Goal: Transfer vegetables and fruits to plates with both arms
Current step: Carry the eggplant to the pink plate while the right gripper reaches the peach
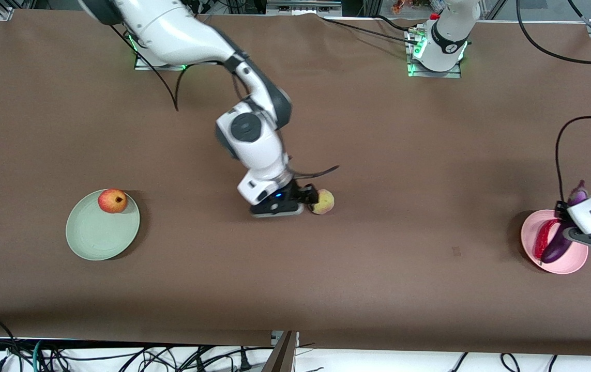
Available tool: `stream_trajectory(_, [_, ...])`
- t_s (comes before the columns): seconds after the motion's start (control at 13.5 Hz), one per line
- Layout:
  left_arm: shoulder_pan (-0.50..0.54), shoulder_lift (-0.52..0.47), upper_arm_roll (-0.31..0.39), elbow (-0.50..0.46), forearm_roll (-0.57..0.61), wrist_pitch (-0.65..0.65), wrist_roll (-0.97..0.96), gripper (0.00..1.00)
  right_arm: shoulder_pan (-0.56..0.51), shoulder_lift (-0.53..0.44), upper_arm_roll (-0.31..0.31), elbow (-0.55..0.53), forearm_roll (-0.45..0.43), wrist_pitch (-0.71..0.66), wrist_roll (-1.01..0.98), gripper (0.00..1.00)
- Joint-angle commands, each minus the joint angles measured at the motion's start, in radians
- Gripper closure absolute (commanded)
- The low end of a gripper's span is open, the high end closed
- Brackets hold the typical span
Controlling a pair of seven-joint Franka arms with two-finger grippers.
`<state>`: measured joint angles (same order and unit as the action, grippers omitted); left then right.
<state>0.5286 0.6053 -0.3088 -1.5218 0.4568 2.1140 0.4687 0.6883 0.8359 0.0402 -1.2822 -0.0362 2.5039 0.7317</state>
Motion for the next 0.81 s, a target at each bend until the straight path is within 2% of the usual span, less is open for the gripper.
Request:
stream_trajectory(0.0, [0.021, 0.069, 0.055, 0.049, 0.017, 0.111, 0.202, 1.0, 0.103, 0.098, -0.104, 0.101, -0.016, 0.073, 0.026, 0.0])
stream_trajectory(0.15, [0.022, 0.106, 0.092, 0.049, 0.017, 0.197, 0.254, 1.0, 0.108, 0.127, -0.106, 0.101, -0.031, 0.148, 0.017, 0.0])
stream_trajectory(0.3, [0.028, 0.143, 0.109, 0.051, 0.019, 0.279, 0.257, 1.0, 0.12, 0.144, -0.106, 0.101, -0.1, 0.158, 0.021, 0.0])
stream_trajectory(0.44, [0.028, 0.186, 0.131, 0.061, 0.017, 0.352, 0.257, 1.0, 0.126, 0.155, -0.106, 0.103, -0.126, 0.161, 0.022, 0.0])
stream_trajectory(0.66, [0.028, 0.195, 0.132, 0.061, 0.017, 0.365, 0.254, 1.0, 0.148, 0.183, -0.108, 0.104, -0.152, 0.205, 0.022, 0.0])
stream_trajectory(0.74, [0.028, 0.205, 0.132, 0.063, 0.016, 0.366, 0.248, 0.94, 0.157, 0.19, -0.108, 0.104, -0.154, 0.213, 0.02, 0.0])
